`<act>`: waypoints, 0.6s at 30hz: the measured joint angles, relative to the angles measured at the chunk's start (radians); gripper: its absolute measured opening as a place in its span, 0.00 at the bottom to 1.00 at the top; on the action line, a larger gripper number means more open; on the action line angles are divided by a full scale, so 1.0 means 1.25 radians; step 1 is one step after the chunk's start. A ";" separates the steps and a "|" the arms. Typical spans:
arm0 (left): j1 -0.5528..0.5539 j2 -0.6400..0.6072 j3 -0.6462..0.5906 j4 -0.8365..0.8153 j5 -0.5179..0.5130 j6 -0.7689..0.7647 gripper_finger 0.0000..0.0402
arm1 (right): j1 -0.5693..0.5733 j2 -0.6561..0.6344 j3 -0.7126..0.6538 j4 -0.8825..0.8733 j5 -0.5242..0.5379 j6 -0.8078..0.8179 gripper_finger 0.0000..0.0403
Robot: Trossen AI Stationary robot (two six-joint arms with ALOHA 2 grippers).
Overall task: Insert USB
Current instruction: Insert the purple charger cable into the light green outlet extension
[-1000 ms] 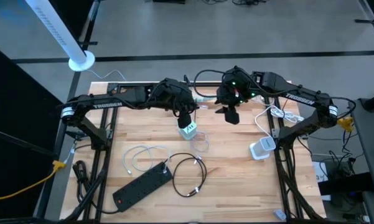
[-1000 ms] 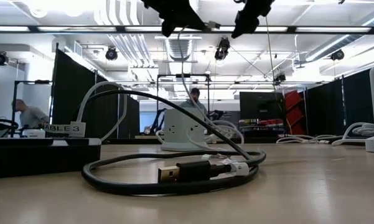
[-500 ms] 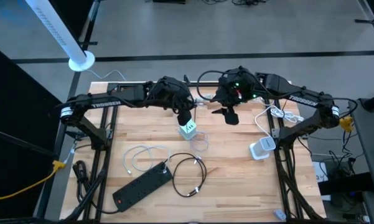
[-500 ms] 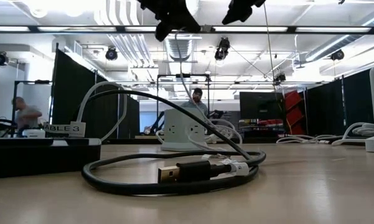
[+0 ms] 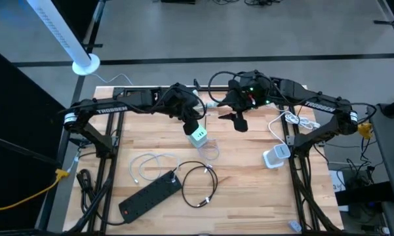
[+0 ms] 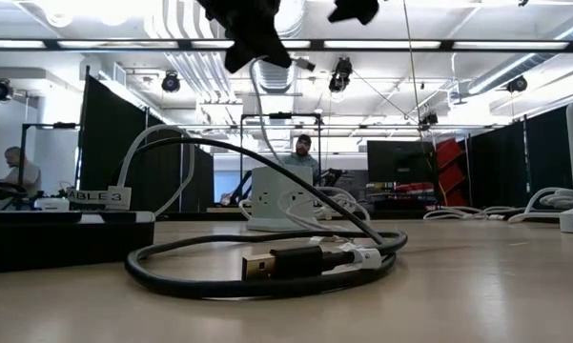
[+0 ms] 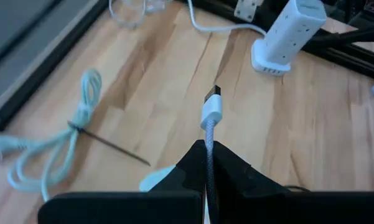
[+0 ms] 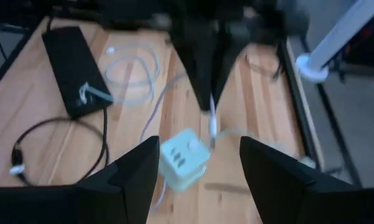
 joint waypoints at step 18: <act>-0.009 0.001 0.000 0.009 0.032 -0.066 0.00 | 0.037 0.151 -0.001 0.071 0.065 -0.005 0.37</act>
